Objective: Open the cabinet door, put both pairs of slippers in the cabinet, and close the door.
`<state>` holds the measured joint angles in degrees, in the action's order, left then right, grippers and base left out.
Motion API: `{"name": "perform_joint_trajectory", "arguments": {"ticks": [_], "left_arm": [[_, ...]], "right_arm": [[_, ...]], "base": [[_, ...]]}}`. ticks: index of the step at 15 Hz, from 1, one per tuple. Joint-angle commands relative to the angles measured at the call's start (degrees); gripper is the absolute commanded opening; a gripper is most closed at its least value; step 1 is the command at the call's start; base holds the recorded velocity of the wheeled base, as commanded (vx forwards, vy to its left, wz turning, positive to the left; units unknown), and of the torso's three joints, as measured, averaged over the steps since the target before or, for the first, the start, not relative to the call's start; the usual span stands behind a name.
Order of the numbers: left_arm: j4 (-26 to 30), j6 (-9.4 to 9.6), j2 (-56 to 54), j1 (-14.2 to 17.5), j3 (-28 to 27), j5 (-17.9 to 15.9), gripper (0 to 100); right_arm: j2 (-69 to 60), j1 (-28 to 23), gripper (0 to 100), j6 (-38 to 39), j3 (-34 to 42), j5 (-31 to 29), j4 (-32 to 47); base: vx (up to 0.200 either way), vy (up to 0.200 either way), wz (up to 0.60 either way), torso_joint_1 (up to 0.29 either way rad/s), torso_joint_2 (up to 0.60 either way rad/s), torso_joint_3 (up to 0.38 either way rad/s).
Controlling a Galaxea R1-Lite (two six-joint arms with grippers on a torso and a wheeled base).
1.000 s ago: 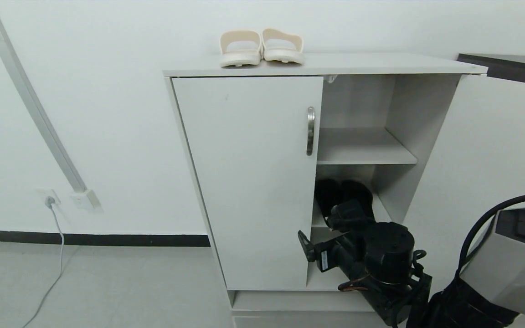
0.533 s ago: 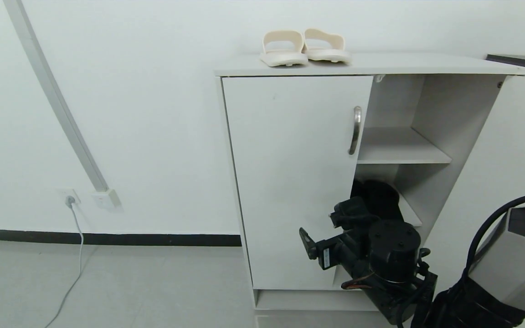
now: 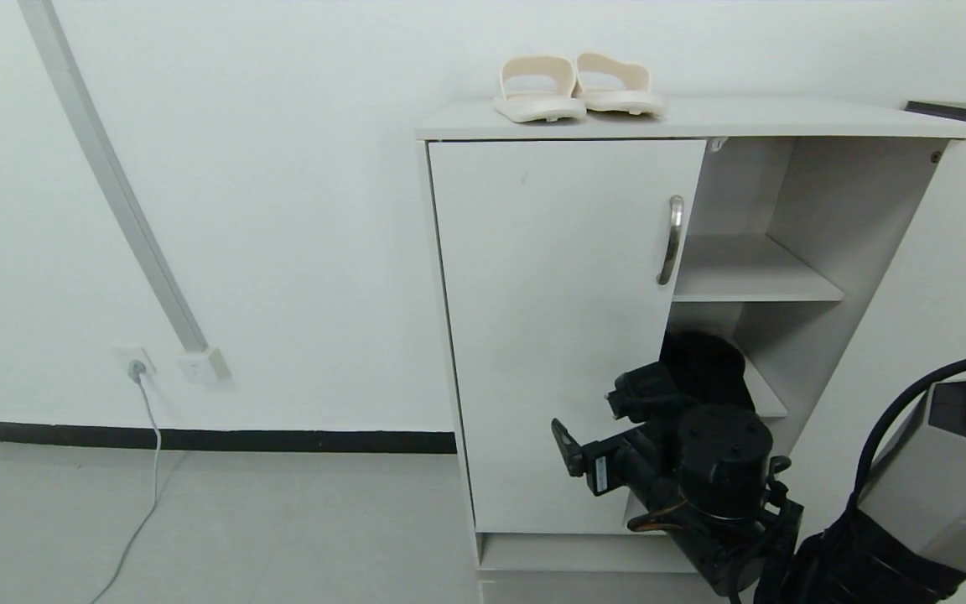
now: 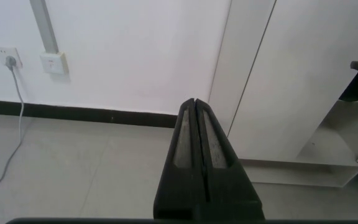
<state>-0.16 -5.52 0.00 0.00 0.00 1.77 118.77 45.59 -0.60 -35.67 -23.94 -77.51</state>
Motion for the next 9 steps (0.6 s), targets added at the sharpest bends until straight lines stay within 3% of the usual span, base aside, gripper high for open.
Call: {"name": "perform_joint_trajectory", "arguments": {"ticks": [1,9], "left_arm": [[-0.02,-0.01,0.09,0.00,0.00,0.08,0],[-0.02,-0.01,0.09,0.00,0.00,-0.01,0]], "right_arm": [[0.32,0.11,100,-0.02,-0.01,0.04,-0.01],[0.58,0.11,100,-0.81,0.16,-0.05,-0.10]], "base": [[0.000,0.000,0.00,0.000,0.00,0.000],[0.000,0.000,0.00,0.000,-0.01,-0.008]]}}
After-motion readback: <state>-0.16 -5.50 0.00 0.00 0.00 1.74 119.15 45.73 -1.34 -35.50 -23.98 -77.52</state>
